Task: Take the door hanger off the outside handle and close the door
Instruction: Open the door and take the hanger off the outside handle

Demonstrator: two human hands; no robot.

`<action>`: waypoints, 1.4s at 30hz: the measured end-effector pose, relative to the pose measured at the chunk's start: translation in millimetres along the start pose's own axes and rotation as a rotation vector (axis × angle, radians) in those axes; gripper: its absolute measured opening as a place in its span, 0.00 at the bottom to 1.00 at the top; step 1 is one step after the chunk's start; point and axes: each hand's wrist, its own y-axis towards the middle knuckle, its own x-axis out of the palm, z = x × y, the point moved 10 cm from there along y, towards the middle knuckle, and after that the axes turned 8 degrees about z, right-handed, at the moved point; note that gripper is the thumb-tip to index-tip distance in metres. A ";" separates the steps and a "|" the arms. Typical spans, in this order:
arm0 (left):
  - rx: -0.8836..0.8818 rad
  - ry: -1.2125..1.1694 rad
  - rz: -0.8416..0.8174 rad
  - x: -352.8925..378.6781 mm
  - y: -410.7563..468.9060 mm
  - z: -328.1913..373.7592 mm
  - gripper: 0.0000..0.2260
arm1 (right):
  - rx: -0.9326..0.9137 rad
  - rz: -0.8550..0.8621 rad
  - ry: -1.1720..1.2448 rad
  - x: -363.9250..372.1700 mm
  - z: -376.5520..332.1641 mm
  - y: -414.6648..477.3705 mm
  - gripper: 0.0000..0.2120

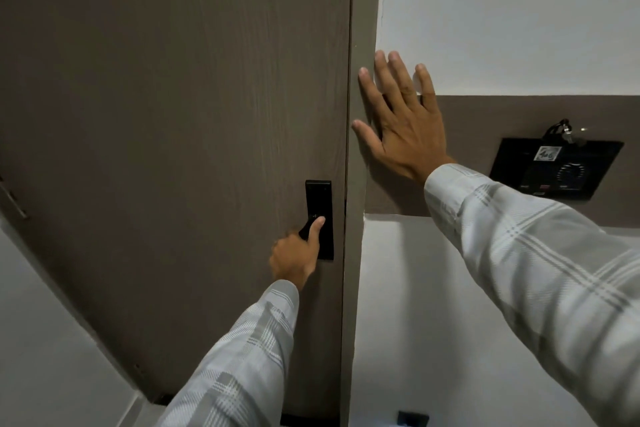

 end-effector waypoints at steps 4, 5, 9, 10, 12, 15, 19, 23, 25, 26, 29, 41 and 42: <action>0.049 0.017 -0.042 -3.5 -3.8 -3.5 0.40 | 0.005 -0.054 0.029 -4.2 1.0 -0.7 0.31; 0.076 0.030 -0.042 -7.5 -5.7 -3.9 0.40 | 0.004 -0.066 0.040 -5.2 1.1 -1.1 0.30; 0.290 0.232 0.089 -42.6 -12.1 3.2 0.39 | 0.006 -0.094 0.058 -5.8 -0.2 -4.3 0.30; 0.355 0.292 0.139 -52.5 -15.1 7.7 0.38 | 0.014 -0.099 0.059 -6.7 -0.1 -6.0 0.30; 0.460 0.360 0.222 -66.7 -20.1 15.6 0.38 | 0.034 -0.098 0.083 -7.4 -2.7 -11.7 0.30; 0.498 0.386 0.225 -71.7 -27.6 14.2 0.38 | 0.041 -0.057 0.135 -11.7 -9.1 -22.4 0.29; 0.483 0.419 0.240 -78.8 -36.3 2.8 0.41 | 0.016 -0.004 0.234 -16.0 -10.7 -36.2 0.28; 0.431 0.383 0.275 -88.6 -53.2 -4.5 0.37 | 0.000 0.017 0.369 -19.3 -8.5 -49.2 0.29; 0.396 0.358 0.306 -97.7 -60.7 -9.1 0.36 | 0.004 0.041 0.426 -21.8 -12.0 -61.5 0.29; 0.376 0.353 0.313 -100.8 -64.9 -11.4 0.37 | 0.000 0.054 0.450 -22.1 -15.0 -70.2 0.28; 0.332 0.343 0.355 -111.2 -81.1 -17.2 0.36 | -0.034 0.047 0.555 -21.2 -32.8 -101.3 0.22; 0.377 0.234 0.675 -168.8 -176.9 -5.9 0.33 | 0.201 -1.127 1.223 54.0 -182.3 -260.7 0.44; 0.407 0.249 0.697 -173.0 -182.8 1.2 0.32 | 0.204 -1.206 1.252 53.3 -195.8 -271.9 0.44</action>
